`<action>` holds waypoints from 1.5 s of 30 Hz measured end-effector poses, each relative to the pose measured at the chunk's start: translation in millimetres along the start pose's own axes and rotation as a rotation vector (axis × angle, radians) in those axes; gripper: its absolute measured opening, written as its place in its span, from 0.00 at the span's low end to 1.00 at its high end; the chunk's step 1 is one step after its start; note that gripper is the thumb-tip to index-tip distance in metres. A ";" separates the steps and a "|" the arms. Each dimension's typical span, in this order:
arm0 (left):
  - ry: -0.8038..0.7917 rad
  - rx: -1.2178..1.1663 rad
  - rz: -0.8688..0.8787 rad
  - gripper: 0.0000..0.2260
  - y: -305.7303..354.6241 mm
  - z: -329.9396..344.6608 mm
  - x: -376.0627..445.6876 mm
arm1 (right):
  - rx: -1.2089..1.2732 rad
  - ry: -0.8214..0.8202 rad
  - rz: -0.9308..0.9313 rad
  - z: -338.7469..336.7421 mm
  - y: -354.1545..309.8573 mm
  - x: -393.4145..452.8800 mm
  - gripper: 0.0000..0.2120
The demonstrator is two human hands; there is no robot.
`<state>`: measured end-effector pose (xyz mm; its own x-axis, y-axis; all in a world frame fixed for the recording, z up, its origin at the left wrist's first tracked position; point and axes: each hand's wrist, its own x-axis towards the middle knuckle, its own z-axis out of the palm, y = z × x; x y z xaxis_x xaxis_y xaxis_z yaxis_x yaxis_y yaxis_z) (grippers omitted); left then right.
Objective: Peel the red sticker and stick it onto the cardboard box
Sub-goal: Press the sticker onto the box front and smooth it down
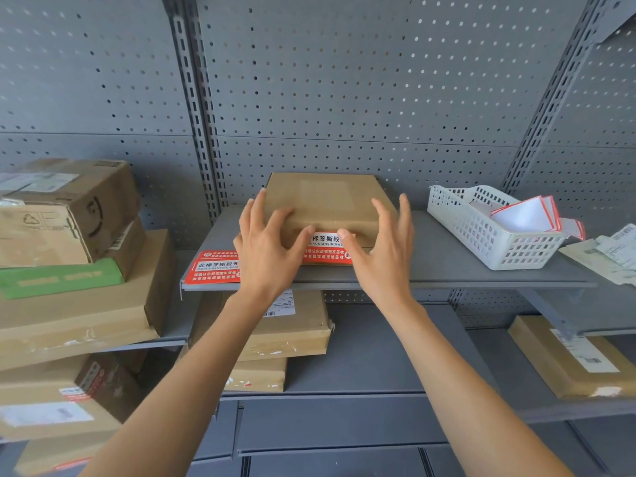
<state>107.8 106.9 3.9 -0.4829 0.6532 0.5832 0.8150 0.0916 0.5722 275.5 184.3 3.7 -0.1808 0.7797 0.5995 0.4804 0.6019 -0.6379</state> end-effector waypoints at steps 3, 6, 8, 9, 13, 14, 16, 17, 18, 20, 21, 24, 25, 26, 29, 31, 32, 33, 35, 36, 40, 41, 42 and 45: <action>0.021 0.019 0.022 0.22 0.4 6.9 -2.5 | -0.018 0.004 0.014 5.5 0.4 0.4 0.31; 0.033 0.031 0.029 0.22 4.1 5.7 -0.6 | -0.033 0.015 0.040 4.3 -3.9 2.1 0.28; 0.048 0.034 0.042 0.22 10.6 -0.4 2.9 | -0.039 0.031 0.031 -1.3 -9.9 7.1 0.27; 0.059 0.033 0.050 0.22 15.2 -4.7 5.7 | -0.044 0.043 0.022 -5.4 -13.5 11.2 0.27; 0.058 0.037 0.039 0.23 38.1 -23.9 20.6 | -0.093 0.063 0.003 -23.3 -32.3 30.1 0.26; 0.053 0.043 0.031 0.23 42.9 -27.5 24.3 | -0.105 0.060 0.008 -26.5 -36.9 33.8 0.26; 0.048 0.051 0.022 0.23 49.8 -31.7 30.3 | -0.129 0.051 0.017 -31.0 -43.7 39.5 0.25; 0.048 0.056 0.019 0.23 52.5 -32.8 32.3 | -0.146 0.047 0.023 -32.8 -45.9 41.2 0.25; 0.047 0.065 0.015 0.23 54.4 -33.2 33.6 | -0.165 0.045 0.030 -33.8 -47.4 42.4 0.25; 0.044 0.096 0.012 0.23 57.1 -32.6 34.6 | -0.206 0.046 0.049 -34.4 -49.1 43.2 0.26; 0.045 0.113 0.015 0.24 57.7 -31.8 34.9 | -0.225 0.049 0.055 -33.3 -49.4 43.2 0.26; 0.056 0.153 0.028 0.27 58.5 -30.7 36.1 | -0.259 0.071 0.065 -29.5 -49.6 42.6 0.26; 0.058 0.161 0.031 0.27 58.1 -30.6 36.7 | -0.261 0.077 0.068 -28.4 -49.6 42.8 0.26; 0.056 0.163 0.032 0.27 57.5 -30.6 37.1 | -0.264 0.079 0.069 -27.7 -49.7 42.9 0.25; 0.042 0.152 0.028 0.24 55.6 -31.0 38.0 | -0.261 0.068 0.062 -28.2 -49.7 43.8 0.24; 0.034 0.139 0.037 0.22 52.9 -31.7 38.7 | -0.242 0.046 0.050 -30.2 -49.1 43.9 0.22; 0.029 0.132 0.047 0.21 51.2 -32.6 39.1 | -0.232 0.034 0.044 -31.7 -48.5 43.7 0.21; 0.024 0.123 0.058 0.20 49.7 -33.7 39.5 | -0.222 0.024 0.038 -33.3 -47.8 43.3 0.20; 0.013 0.094 0.077 0.18 47.3 -36.0 40.0 | -0.201 0.008 0.031 -36.6 -46.8 43.3 0.18; 0.009 0.078 0.083 0.17 46.6 -36.9 39.7 | -0.190 0.002 0.031 -37.9 -46.2 43.4 0.17; -0.001 0.060 0.097 0.14 45.8 -39.0 39.8 | -0.153 -0.005 0.028 -40.8 -43.8 45.5 0.14; -0.007 0.056 0.099 0.14 45.6 -39.5 39.7 | -0.145 -0.007 0.026 -41.0 -42.9 45.8 0.14; -0.011 0.052 0.102 0.14 45.4 -39.9 39.8 | -0.140 -0.009 0.022 -41.0 -42.3 46.0 0.14; -0.020 0.053 0.105 0.13 45.4 -40.2 39.0 | -0.129 -0.014 0.019 -41.0 -40.6 46.9 0.14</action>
<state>113.1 106.3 75.7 -0.3878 0.6760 0.6266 0.8769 0.0609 0.4769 282.7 189.3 77.5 -0.1823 0.7934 0.5808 0.5904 0.5607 -0.5806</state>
